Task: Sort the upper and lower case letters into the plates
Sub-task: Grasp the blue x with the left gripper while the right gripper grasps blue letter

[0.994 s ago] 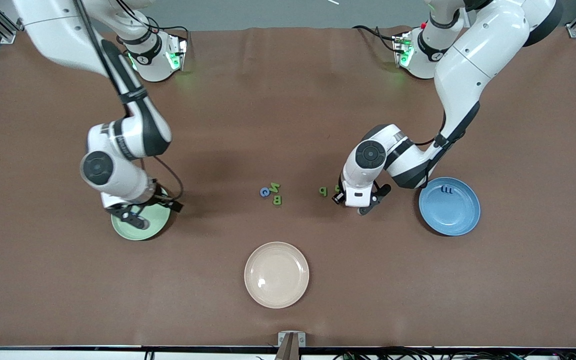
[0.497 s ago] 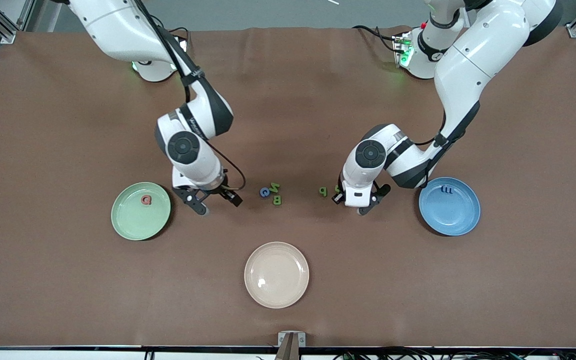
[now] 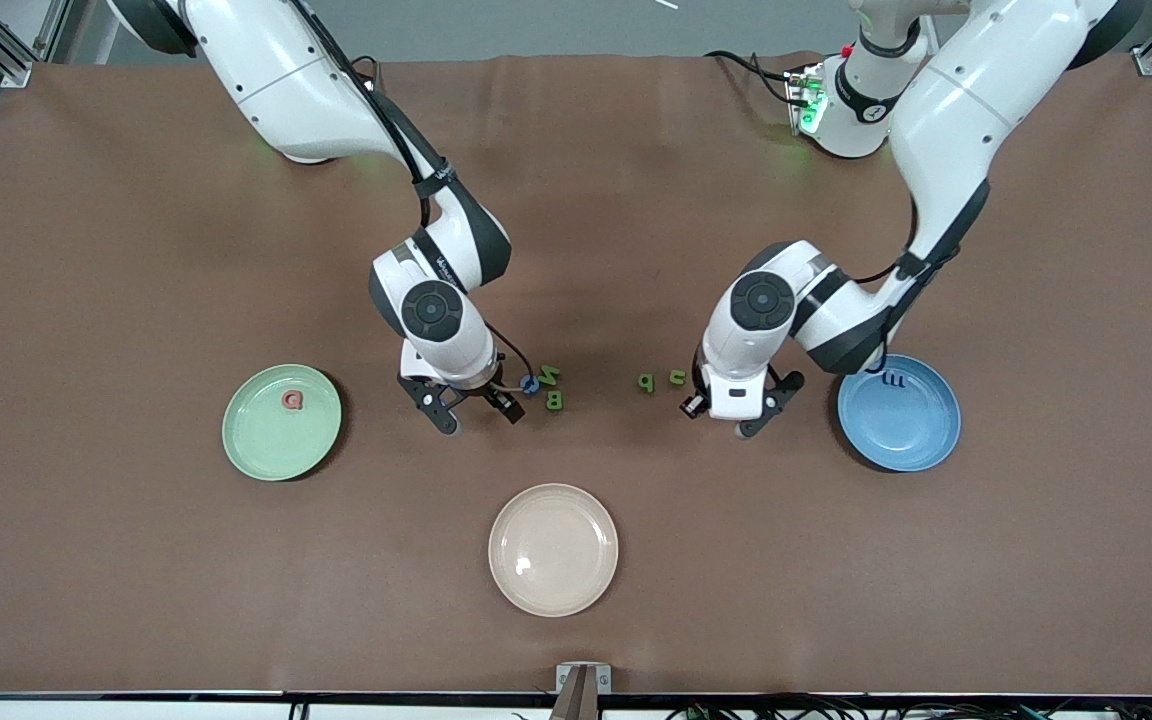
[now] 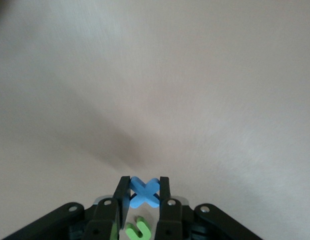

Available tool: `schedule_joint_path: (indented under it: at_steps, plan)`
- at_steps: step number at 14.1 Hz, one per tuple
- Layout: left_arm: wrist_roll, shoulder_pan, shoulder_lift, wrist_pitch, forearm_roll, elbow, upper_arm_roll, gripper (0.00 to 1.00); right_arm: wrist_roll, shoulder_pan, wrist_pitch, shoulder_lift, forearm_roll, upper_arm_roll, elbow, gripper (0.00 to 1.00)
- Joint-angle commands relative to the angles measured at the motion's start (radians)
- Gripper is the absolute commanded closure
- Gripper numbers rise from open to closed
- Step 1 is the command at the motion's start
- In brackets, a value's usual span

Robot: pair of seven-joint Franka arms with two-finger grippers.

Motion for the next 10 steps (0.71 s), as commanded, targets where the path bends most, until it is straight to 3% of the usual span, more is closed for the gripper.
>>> schedule_joint_path:
  at_steps: [1, 5, 10]
  plan:
    - [0.142, 0.167, -0.052, -0.077, 0.010, -0.034, -0.112, 0.87, 0.060, 0.031, -0.009, 0.008, -0.020, -0.014, 0.020, 0.00]
    - [0.479, 0.480, -0.090, -0.131, 0.019, -0.135, -0.284, 0.87, 0.126, 0.051, 0.014, 0.047, -0.077, -0.014, 0.020, 0.00]
    - [0.768, 0.669, -0.103, -0.129, 0.067, -0.215, -0.294, 0.87, 0.156, 0.066, 0.028, 0.068, -0.083, -0.012, 0.034, 0.00]
